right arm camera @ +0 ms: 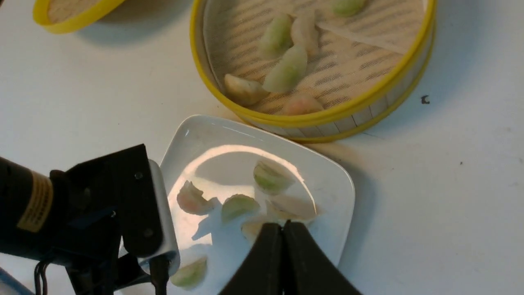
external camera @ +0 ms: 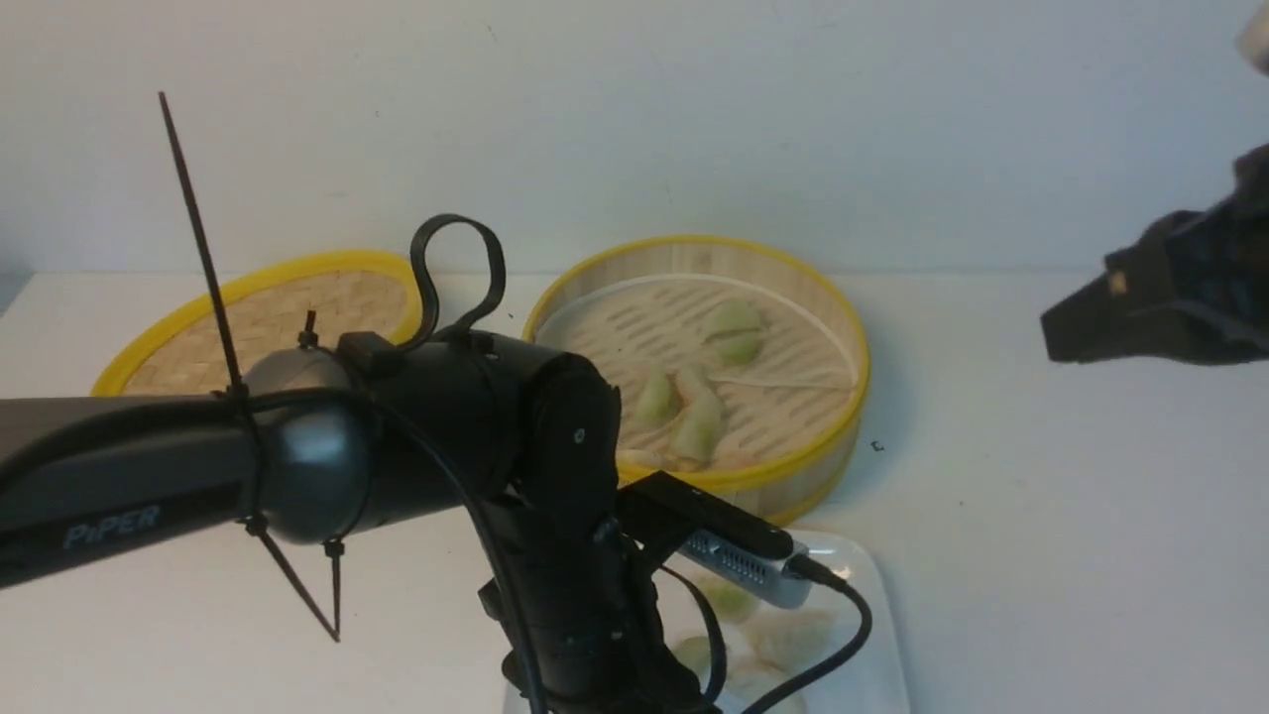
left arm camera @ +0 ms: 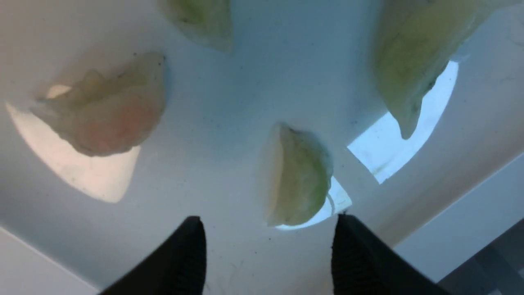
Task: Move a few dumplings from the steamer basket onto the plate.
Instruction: Use the left arm to put the dumpling into the plate, then use the right arm to grab a dumpling from inside the steamer
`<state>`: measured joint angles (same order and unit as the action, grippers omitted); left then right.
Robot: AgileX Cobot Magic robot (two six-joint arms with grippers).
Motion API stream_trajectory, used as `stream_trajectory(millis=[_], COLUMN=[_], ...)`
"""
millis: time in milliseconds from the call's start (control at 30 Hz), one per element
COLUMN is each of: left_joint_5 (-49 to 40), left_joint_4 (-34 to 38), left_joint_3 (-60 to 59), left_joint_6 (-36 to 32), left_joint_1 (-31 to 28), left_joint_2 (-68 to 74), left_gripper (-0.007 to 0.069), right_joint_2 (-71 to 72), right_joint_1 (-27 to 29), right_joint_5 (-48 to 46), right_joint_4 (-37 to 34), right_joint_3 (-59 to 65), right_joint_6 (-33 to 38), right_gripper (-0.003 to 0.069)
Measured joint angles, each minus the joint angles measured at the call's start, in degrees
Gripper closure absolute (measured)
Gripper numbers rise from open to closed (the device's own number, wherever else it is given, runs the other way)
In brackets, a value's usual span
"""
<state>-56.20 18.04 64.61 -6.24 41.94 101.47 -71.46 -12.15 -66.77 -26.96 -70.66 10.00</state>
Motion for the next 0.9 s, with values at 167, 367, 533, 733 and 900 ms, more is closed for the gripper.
stream_trajectory(millis=[167,367,533,733,900], left_joint_5=[-2.18,-1.68,1.26,1.49,0.21], left_joint_4=[-0.83,-2.76,-2.87,-2.87,-3.23], left_joint_3=[-0.42,-7.09,-15.34,-20.13,-21.18], left_joint_6=[0.19,1.18,2.9,3.04,3.38], left_joint_1=[-0.52,-3.88,-4.86,-5.02,-5.04], left_joint_2=[-5.41,-20.83,-32.99,-43.12,-48.59], left_gripper=[0.0452,0.0625,0.0631,0.0631,0.0631], right_joint_2=[-8.01,-20.76,-32.03,-44.53,-51.58], right_joint_1=[-6.58,-13.81,-16.82,-18.24,-18.3], right_joint_5=[-0.26,-0.26,-0.26,-0.26,-0.26], right_joint_4=[4.93,11.81,17.34,18.89,18.83], right_joint_3=[-7.03,-16.97,-24.24,-33.27,-38.91], right_joint_6=[-3.99,-9.33,-13.43,-14.57,-16.24], right_gripper=[0.0672,0.066,0.0598,0.0382,0.0186])
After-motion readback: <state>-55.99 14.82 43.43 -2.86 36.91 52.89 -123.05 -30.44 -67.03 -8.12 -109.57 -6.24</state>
